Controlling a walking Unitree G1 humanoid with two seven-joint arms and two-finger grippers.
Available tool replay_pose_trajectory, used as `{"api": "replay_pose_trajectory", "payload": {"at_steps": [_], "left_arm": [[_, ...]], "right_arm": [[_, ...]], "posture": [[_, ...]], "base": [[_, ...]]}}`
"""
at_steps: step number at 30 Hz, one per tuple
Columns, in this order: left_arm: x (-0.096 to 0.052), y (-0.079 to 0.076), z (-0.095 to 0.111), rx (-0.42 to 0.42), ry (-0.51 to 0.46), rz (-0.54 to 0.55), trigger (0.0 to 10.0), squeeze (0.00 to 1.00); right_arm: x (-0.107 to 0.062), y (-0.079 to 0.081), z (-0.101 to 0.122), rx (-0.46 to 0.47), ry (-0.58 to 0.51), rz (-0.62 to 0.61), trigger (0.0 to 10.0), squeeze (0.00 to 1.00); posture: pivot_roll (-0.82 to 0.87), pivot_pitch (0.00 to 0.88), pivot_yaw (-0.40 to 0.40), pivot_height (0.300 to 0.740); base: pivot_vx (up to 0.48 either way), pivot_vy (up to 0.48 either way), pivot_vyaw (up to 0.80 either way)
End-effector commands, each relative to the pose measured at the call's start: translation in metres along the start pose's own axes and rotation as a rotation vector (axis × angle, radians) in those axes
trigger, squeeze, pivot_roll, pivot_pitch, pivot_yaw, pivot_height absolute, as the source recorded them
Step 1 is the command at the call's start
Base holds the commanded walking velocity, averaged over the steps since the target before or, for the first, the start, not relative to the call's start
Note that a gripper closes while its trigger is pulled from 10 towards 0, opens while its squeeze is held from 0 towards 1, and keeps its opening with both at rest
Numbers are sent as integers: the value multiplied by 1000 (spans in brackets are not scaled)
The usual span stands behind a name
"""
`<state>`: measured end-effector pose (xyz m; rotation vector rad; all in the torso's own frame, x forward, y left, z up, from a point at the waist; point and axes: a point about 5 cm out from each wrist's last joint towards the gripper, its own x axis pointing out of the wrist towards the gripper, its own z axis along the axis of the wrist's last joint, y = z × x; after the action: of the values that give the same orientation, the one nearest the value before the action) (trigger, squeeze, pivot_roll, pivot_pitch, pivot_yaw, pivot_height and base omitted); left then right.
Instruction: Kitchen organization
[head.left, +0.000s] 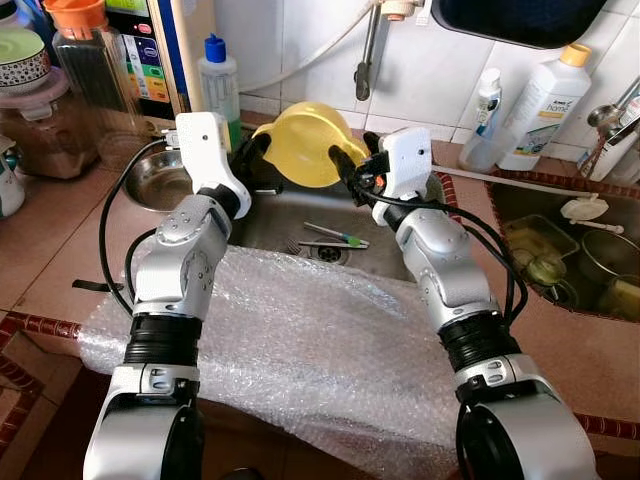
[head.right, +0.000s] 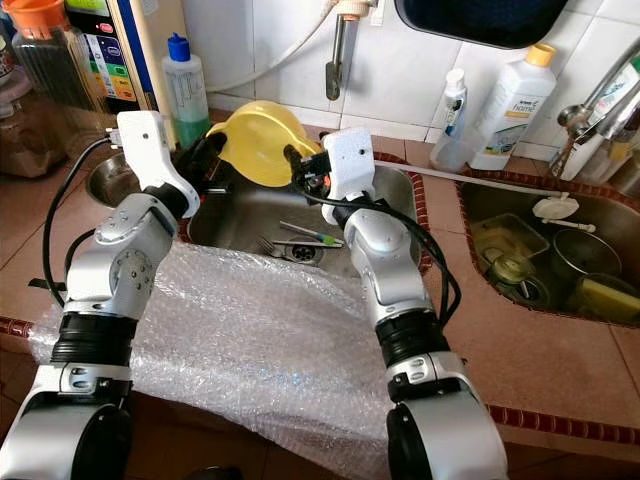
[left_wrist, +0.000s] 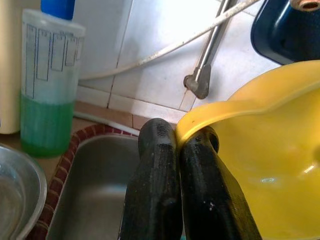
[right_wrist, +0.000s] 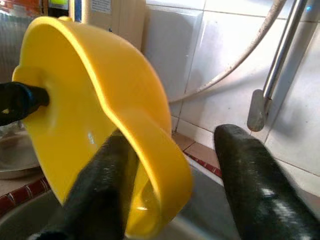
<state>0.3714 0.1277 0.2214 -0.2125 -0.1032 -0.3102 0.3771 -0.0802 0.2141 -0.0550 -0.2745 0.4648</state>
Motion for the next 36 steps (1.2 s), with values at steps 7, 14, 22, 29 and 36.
{"api": "replay_pose_trajectory", "payload": {"at_steps": [7, 14, 22, 29, 36], "left_arm": [[-1, -6, 7, 11, -13, -25, 0, 0], [-2, -7, 5, 11, -4, -21, 0, 0], [-5, -11, -2, 59, 32, -61, 4667, 0], [-6, -18, -2, 90, 39, -114, 10000, 0], [-8, -19, 3, 106, 15, -116, 10000, 1000]], "right_arm": [[1, -3, 3, 5, -20, -16, 0, 0], [1, -4, 2, 6, -18, -19, 0, 0], [0, -10, 3, -26, -23, -27, 0, 0], [-2, -27, 6, -75, -17, -38, 0, 0], [1, -29, 7, -75, -18, -33, 0, 0]], "posture": [[128, 39, -48, 740], [126, 43, -50, 740], [125, 45, -48, 740], [125, 45, -44, 740], [135, 48, -41, 740]], "base": [[0, 0, 0], [0, 0, 0], [0, 0, 0], [0, 0, 0], [0, 0, 0]]}}
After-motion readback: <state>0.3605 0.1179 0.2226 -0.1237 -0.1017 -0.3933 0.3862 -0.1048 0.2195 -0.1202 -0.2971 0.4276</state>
